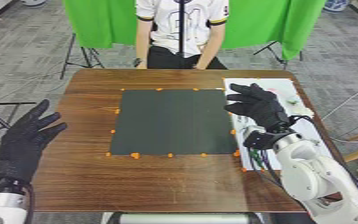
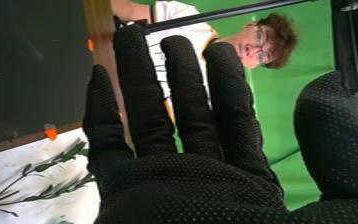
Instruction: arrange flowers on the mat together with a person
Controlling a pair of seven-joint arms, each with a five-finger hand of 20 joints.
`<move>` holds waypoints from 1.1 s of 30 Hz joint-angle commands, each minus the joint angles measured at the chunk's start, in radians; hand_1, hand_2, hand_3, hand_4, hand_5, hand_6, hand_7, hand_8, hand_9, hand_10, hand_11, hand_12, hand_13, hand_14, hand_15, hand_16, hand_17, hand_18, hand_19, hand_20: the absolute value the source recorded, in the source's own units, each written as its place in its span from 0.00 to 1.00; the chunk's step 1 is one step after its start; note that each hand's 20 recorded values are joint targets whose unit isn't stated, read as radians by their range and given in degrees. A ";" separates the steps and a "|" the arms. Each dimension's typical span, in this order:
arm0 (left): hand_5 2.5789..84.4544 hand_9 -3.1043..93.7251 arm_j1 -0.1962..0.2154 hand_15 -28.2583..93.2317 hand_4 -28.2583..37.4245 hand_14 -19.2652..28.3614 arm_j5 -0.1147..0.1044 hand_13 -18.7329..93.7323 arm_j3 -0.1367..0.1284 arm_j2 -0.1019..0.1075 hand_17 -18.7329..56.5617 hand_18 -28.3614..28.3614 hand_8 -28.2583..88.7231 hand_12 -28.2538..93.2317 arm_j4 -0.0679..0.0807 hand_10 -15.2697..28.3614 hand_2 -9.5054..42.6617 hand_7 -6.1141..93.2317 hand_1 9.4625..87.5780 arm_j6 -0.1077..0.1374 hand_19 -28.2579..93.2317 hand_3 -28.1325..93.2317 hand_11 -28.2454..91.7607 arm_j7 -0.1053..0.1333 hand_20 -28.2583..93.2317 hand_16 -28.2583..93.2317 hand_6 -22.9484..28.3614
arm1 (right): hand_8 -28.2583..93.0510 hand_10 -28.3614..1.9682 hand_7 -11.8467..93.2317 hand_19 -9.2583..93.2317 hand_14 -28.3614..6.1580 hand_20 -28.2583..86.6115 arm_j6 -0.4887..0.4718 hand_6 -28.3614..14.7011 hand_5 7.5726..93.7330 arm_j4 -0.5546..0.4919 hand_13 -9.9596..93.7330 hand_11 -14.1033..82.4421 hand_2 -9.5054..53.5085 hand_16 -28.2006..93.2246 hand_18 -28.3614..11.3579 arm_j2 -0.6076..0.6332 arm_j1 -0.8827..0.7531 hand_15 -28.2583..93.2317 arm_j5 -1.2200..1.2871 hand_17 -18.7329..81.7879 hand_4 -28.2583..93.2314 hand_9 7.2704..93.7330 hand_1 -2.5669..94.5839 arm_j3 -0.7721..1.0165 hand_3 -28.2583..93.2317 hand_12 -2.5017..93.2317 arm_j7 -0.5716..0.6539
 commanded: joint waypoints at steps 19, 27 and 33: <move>0.34 0.34 0.011 0.63 0.06 0.86 0.028 0.35 -0.002 -0.027 0.13 0.80 0.17 0.33 0.003 0.70 0.33 0.17 0.15 -0.009 0.54 0.85 0.41 -0.029 0.36 0.18 0.54 | 0.12 0.44 0.27 0.55 0.25 0.37 0.112 0.68 0.56 -0.043 0.56 0.28 0.33 0.32 0.07 0.022 -0.006 0.54 -0.076 0.29 0.03 0.60 0.23 0.000 0.86 0.16 0.011; 0.34 0.34 0.024 0.63 0.06 0.86 0.009 0.35 -0.005 -0.003 0.13 0.80 0.17 0.33 0.002 0.70 0.33 0.17 0.15 0.004 0.54 0.85 0.41 -0.012 0.36 0.18 0.54 | 0.12 0.44 0.27 0.56 0.25 0.38 0.162 0.67 0.56 -0.084 0.57 0.28 0.31 0.32 0.06 0.028 -0.042 0.55 -0.157 0.30 0.03 0.60 0.23 0.035 0.86 0.16 0.064; 0.34 0.34 0.017 0.63 0.06 0.86 0.012 0.35 0.001 -0.007 0.13 0.80 0.17 0.33 0.005 0.70 0.32 0.17 0.15 -0.001 0.54 0.85 0.41 -0.017 0.36 0.18 0.54 | 0.12 0.44 0.26 0.56 0.25 0.37 0.160 0.67 0.56 -0.077 0.57 0.28 0.31 0.32 0.06 0.024 -0.024 0.55 -0.135 0.30 0.03 0.60 0.23 0.018 0.86 0.16 0.060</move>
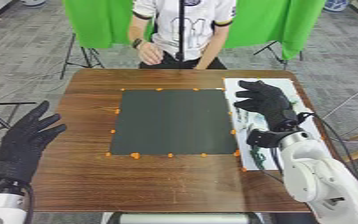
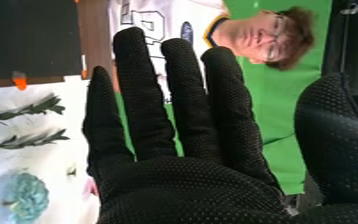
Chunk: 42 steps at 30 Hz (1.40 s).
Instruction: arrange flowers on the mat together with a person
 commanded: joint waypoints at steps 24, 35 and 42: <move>0.34 0.34 0.018 0.63 0.06 0.86 0.013 0.35 -0.008 -0.017 0.13 0.80 0.17 0.33 0.004 0.70 0.32 0.17 0.15 -0.012 0.54 0.85 0.41 -0.019 0.36 0.18 0.54 | 0.12 0.44 0.27 0.56 0.24 0.37 0.001 0.67 0.56 0.003 0.57 0.28 0.30 0.32 0.05 0.005 0.010 0.55 0.042 0.30 0.03 0.60 0.23 -0.015 0.86 0.16 -0.017; 0.34 0.34 0.029 0.63 0.06 0.86 0.008 0.35 -0.012 -0.014 0.13 0.80 0.17 0.33 0.000 0.70 0.32 0.17 0.15 -0.007 0.54 0.85 0.41 -0.022 0.36 0.18 0.54 | 0.12 0.44 0.27 0.56 0.24 0.37 -0.012 0.67 0.56 0.002 0.57 0.28 0.30 0.32 0.05 -0.002 -0.008 0.55 0.041 0.30 0.03 0.60 0.23 -0.002 0.86 0.16 -0.007; 0.34 0.34 0.026 0.63 0.06 0.86 0.007 0.35 -0.010 -0.011 0.13 0.80 0.17 0.33 0.002 0.70 0.32 0.17 0.15 -0.007 0.54 0.85 0.41 -0.014 0.36 0.18 0.54 | 0.12 0.44 0.27 0.56 0.24 0.37 -0.008 0.67 0.56 0.003 0.57 0.28 0.30 0.32 0.05 -0.002 0.004 0.55 0.039 0.30 0.03 0.60 0.23 -0.010 0.86 0.16 -0.007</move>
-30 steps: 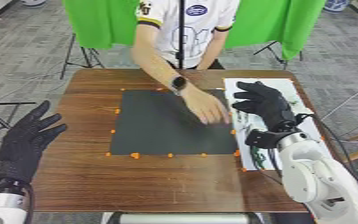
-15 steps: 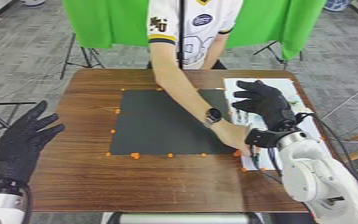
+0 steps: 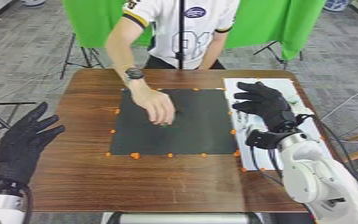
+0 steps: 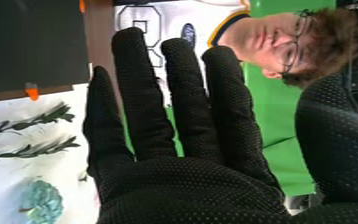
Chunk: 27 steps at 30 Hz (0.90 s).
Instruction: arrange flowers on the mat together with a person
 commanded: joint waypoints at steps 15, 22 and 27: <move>0.34 0.34 0.006 0.63 0.06 0.86 0.004 0.35 0.007 -0.004 0.13 0.80 0.17 0.33 0.005 0.70 0.32 0.17 0.15 -0.005 0.54 0.85 0.41 -0.005 0.36 0.18 0.54 | 0.12 0.44 0.27 0.56 0.24 0.37 0.003 0.67 0.56 0.002 0.57 0.28 0.30 0.32 0.05 0.000 0.012 0.55 -0.008 0.29 0.03 0.60 0.23 -0.007 0.86 0.16 -0.001; 0.34 0.34 0.006 0.63 0.06 0.86 0.001 0.35 0.010 -0.001 0.13 0.80 0.17 0.33 0.006 0.70 0.32 0.17 0.15 -0.005 0.54 0.85 0.41 0.002 0.36 0.18 0.54 | 0.12 0.44 0.27 0.56 0.24 0.37 0.008 0.67 0.56 0.002 0.57 0.28 0.30 0.32 0.05 0.002 0.017 0.55 -0.005 0.29 0.03 0.60 0.23 -0.011 0.86 0.16 -0.003; 0.34 0.34 0.007 0.63 0.06 0.86 0.000 0.35 0.009 0.001 0.13 0.80 0.17 0.33 0.006 0.70 0.32 0.17 0.15 -0.003 0.54 0.85 0.41 0.004 0.36 0.18 0.54 | 0.12 0.44 0.27 0.56 0.24 0.37 0.003 0.67 0.56 0.002 0.57 0.28 0.30 0.32 0.05 0.001 0.010 0.55 -0.003 0.29 0.03 0.60 0.23 -0.004 0.86 0.16 -0.007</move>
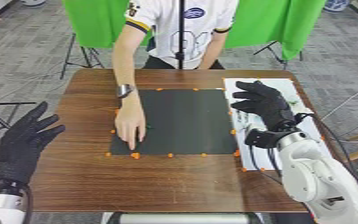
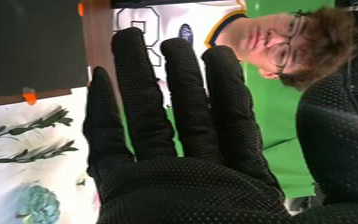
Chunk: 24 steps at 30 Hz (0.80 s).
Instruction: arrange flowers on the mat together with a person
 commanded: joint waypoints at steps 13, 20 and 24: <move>0.34 0.34 0.005 0.63 0.06 0.86 0.001 0.35 0.008 -0.003 0.13 0.80 0.17 0.33 0.006 0.70 0.32 0.17 0.15 -0.004 0.54 0.85 0.41 -0.003 0.36 0.19 0.54 | 0.12 0.44 0.26 0.56 0.24 0.37 -0.001 0.67 0.56 0.003 0.57 0.28 0.30 0.32 0.05 0.003 -0.006 0.55 0.001 0.29 0.03 0.60 0.23 0.006 0.86 0.16 -0.010; 0.34 0.34 0.008 0.63 0.06 0.86 0.000 0.35 0.010 0.000 0.13 0.80 0.17 0.33 0.005 0.70 0.32 0.17 0.15 -0.001 0.54 0.85 0.41 0.002 0.36 0.19 0.54 | 0.12 0.44 0.27 0.56 0.24 0.37 0.012 0.67 0.56 -0.002 0.57 0.28 0.30 0.32 0.05 0.006 -0.007 0.55 -0.012 0.29 0.03 0.60 0.23 0.008 0.86 0.16 0.002; 0.34 0.34 0.012 0.63 0.06 0.86 -0.001 0.35 0.006 -0.001 0.13 0.80 0.17 0.33 0.004 0.70 0.32 0.17 0.15 0.001 0.54 0.85 0.41 0.004 0.36 0.18 0.54 | 0.12 0.44 0.26 0.57 0.24 0.37 0.040 0.67 0.56 -0.020 0.57 0.28 0.30 0.32 0.05 0.011 -0.013 0.55 -0.070 0.29 0.03 0.60 0.23 0.016 0.86 0.16 0.031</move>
